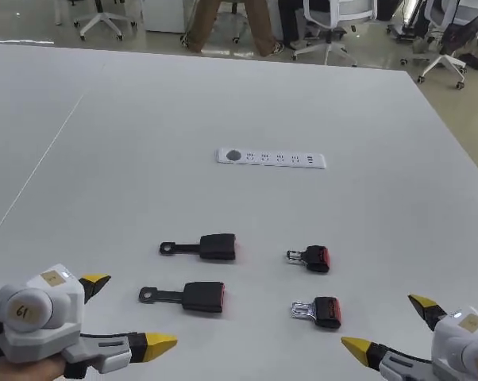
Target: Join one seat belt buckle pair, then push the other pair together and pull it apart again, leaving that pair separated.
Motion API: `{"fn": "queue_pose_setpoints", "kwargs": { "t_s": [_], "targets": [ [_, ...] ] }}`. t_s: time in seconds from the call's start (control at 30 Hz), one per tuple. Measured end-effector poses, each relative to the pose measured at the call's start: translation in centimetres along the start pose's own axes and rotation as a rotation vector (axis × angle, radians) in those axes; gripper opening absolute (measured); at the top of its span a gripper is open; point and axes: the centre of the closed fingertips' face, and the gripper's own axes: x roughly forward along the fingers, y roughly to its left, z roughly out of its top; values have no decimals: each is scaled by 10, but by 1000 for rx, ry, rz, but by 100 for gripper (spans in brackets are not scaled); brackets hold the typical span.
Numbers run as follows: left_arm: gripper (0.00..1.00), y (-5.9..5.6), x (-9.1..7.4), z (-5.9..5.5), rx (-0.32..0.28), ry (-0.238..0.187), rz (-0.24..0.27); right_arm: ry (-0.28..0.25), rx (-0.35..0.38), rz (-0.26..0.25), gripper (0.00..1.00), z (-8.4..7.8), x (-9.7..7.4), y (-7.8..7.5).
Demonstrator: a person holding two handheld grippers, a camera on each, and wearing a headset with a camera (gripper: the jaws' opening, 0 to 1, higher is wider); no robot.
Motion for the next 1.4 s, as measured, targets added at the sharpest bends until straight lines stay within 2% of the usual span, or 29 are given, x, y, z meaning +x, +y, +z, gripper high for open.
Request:
{"fn": "queue_pose_setpoints", "kwargs": {
  "t_s": [1.13, 1.4],
  "targets": [
    [100, 3, 2, 2, -2, -7, 0, 5, -8, 11, 87, 1, 2, 1],
    [100, 3, 3, 1, 2, 2, -3, 10, -11, 19, 87, 0, 3, 0]
  ]
}}
